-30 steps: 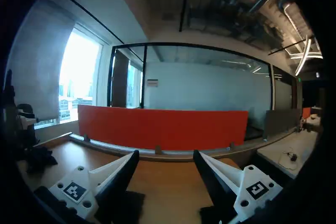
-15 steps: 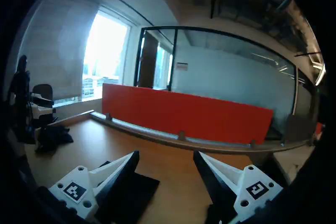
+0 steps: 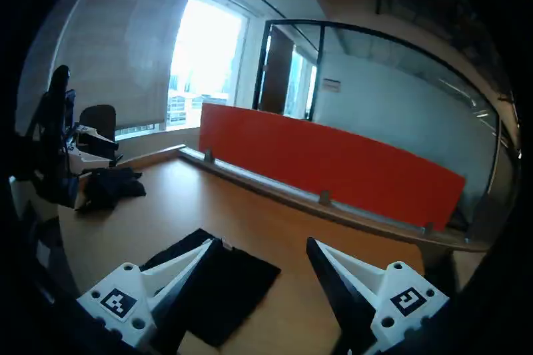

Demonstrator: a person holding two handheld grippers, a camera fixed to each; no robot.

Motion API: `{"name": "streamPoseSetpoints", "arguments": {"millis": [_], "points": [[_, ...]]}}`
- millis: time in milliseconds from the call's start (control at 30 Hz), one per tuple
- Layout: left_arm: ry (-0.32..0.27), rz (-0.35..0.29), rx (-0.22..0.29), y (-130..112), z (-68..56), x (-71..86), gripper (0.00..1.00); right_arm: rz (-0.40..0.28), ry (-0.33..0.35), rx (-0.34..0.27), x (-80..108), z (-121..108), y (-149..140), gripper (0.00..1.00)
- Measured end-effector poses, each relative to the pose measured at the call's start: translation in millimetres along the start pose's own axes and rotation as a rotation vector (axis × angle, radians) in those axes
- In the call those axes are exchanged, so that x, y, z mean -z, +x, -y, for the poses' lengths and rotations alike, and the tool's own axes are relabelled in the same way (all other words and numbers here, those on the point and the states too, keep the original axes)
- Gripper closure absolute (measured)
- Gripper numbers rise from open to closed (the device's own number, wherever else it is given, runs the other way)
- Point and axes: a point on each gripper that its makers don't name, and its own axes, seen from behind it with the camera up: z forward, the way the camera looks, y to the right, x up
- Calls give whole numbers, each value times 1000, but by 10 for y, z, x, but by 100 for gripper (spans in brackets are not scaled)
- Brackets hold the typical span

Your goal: Fold towel

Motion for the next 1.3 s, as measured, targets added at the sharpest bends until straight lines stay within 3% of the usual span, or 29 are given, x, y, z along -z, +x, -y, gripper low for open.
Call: {"name": "streamPoseSetpoints", "arguments": {"millis": [500,1300], "points": [[-57,72,-23,-516,-192,-129,1,100,68,17,-170,223,-515,0],[-166,234,-55,-1523,-623,-329,1,237,149,29,-383,603,-1475,0]]}}
